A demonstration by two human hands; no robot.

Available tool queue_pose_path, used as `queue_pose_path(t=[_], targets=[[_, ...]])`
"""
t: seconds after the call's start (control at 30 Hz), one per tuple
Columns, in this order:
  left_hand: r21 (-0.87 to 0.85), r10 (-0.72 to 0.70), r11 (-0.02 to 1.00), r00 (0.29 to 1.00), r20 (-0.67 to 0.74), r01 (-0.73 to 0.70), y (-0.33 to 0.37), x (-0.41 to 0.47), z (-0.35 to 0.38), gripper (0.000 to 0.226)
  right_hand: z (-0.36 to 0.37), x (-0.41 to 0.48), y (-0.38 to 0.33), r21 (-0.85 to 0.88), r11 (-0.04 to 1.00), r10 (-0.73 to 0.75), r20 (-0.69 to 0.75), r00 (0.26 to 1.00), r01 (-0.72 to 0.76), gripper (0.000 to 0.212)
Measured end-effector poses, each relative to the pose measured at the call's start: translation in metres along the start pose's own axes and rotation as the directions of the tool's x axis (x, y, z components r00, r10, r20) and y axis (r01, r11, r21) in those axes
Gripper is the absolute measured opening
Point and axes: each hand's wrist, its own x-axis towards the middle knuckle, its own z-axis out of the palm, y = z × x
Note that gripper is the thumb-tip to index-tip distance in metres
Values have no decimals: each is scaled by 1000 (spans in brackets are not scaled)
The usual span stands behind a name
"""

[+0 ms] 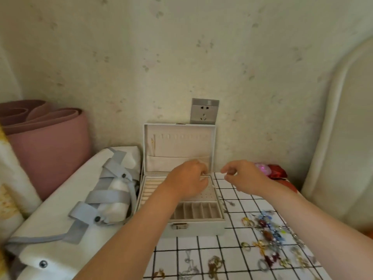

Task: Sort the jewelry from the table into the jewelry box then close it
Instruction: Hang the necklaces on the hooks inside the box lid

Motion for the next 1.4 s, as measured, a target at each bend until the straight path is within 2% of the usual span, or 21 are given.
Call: queue_pose_path(t=[0.2, 0.37, 0.53, 0.63, 0.77, 0.83, 0.93, 1.03, 1.13, 1.2, 1.33, 1.4], targets=[[118, 54, 991, 995, 80, -63, 25, 16, 42, 36, 20, -18, 50, -203, 978, 72, 124, 990, -45, 14], [154, 112, 981, 993, 38, -116, 25, 20, 59, 36, 31, -20, 63, -233, 970, 108, 145, 984, -72, 23], [113, 142, 983, 989, 45, -146, 25, 24, 65, 28, 34, -14, 65, -192, 979, 102, 140, 985, -74, 8], [101, 135, 985, 989, 66, -142, 26, 26, 66, 26, 35, -14, 66, -220, 973, 106, 194, 975, -61, 6], [115, 136, 983, 988, 73, -144, 28, 28, 65, 26, 29, -14, 68, -297, 954, 33, 202, 979, 29, 20], [101, 138, 984, 988, 64, -144, 30, 28, 66, 28, 23, -14, 65, -157, 986, -37, 140, 989, 60, 18], [-157, 48, 987, 998, 49, -40, 37, 29, 65, 29, 11, -14, 52, 100, 993, -67, 18, 998, 65, 17], [-436, -74, 895, 995, 69, 97, 45, 33, 62, 20, 1, -17, 42, 256, 965, -41, -28, 999, 46, 19], [-592, -163, 786, 983, 82, 180, 48, 35, 58, 12, -6, -20, 38, 358, 934, 10, -50, 999, 9, 18], [-648, -167, 740, 983, 81, 179, 50, 35, 53, 6, -9, -22, 36, 443, 896, 63, -43, 997, -38, 19], [-646, -211, 722, 968, 139, 250, 61, 33, 35, 15, -13, -23, 33, 644, 744, 188, 55, 981, -178, 19], [-644, -240, 708, 957, 165, 289, 61, 32, 25, 16, -14, -22, 31, 678, 700, 220, 92, 971, -223, 20]])
